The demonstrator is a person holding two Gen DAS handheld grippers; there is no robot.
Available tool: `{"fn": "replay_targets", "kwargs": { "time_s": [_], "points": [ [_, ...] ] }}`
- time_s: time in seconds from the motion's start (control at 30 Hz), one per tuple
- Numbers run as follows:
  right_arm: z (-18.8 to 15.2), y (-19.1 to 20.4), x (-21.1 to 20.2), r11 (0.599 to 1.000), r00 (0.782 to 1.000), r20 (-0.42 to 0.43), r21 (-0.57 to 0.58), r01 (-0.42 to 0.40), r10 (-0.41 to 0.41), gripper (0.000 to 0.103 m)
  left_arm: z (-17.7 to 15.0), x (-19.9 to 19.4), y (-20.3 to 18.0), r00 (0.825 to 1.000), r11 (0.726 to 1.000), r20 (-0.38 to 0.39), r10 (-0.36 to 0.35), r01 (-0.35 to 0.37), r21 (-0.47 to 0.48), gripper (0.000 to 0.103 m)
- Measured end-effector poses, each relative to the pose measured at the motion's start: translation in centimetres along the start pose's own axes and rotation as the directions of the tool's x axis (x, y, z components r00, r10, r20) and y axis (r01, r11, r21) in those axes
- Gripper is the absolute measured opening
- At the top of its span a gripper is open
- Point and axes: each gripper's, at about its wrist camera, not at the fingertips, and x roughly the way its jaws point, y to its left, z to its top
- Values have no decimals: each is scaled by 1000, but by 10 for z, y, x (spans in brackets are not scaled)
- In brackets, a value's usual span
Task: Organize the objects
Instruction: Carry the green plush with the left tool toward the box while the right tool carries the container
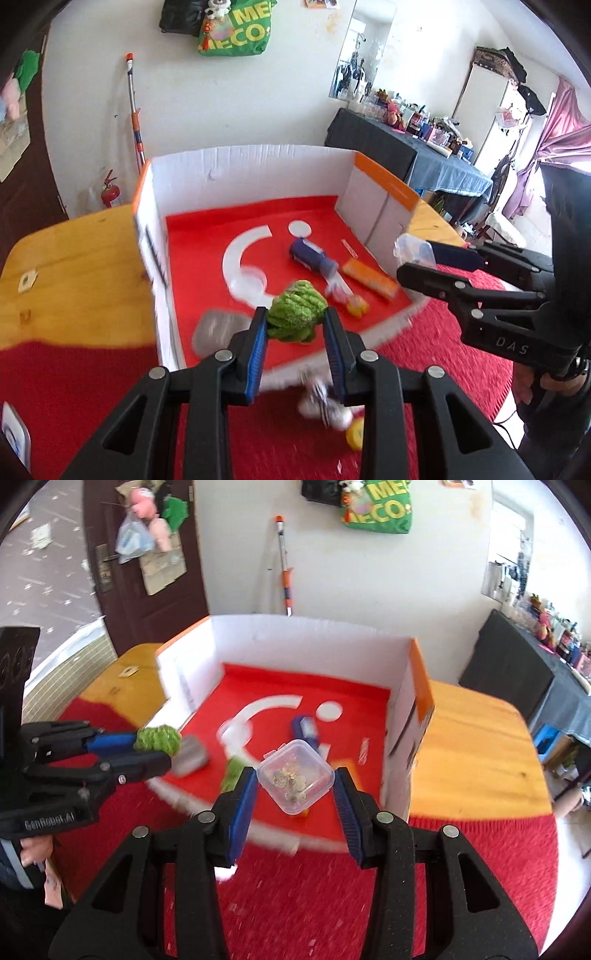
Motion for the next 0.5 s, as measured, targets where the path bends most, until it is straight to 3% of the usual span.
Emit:
{"fn": "replay_targets", "kwargs": {
  "time_s": [0.5],
  "points": [
    [66, -14, 83, 988, 980, -142, 50, 147, -138, 41, 63, 87, 25, 985, 997, -154, 75, -70, 34, 31]
  ]
}}
